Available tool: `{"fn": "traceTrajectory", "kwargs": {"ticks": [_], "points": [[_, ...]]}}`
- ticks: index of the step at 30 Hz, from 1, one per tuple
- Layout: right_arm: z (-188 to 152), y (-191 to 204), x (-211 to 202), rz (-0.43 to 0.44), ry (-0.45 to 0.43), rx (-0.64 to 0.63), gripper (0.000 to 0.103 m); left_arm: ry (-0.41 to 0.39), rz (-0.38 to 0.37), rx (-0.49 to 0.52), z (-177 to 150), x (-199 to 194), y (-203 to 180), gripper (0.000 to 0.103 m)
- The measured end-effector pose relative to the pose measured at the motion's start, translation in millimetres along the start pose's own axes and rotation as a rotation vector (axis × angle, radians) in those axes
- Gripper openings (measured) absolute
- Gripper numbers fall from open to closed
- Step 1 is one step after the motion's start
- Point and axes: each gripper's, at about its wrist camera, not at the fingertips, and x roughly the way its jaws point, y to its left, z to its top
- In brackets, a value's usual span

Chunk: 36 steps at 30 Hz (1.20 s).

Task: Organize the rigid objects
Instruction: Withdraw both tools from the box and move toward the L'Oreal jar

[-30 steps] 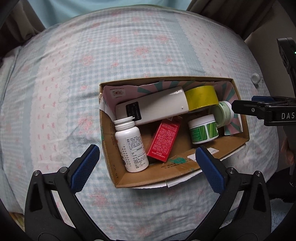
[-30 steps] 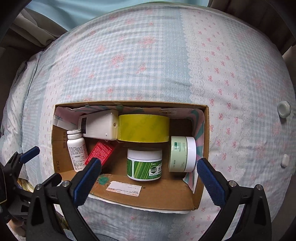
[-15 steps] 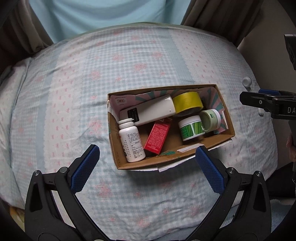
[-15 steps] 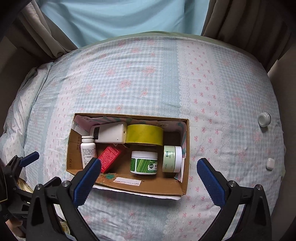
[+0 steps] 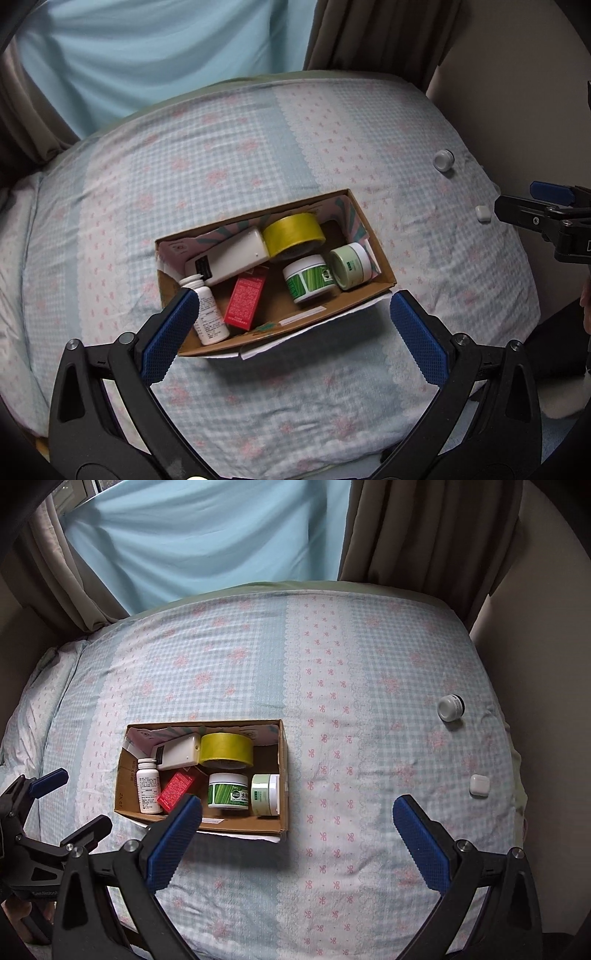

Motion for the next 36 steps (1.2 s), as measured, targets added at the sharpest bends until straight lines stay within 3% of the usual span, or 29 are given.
{"fn": "traceTrajectory", "kwargs": {"ticks": [8,19,29,36], "points": [[-32,-99,-12,-0.043,0.027,0.114,0.103,0.008,-0.084,0.106,42,21,-103,0.103],[-70,-233,21,-0.106,0.082,0.315,0.103,0.058,-0.133,0.267,116,100,-238,0.103],[-64,-300,79,-0.113,0.098,0.439,0.103,0.14,-0.124,0.439,190,194,-305,0.103],[-67,-323,129,-0.145,0.013,0.479,0.103,0.162,-0.166,0.533,232,271,-355,0.103]]}}
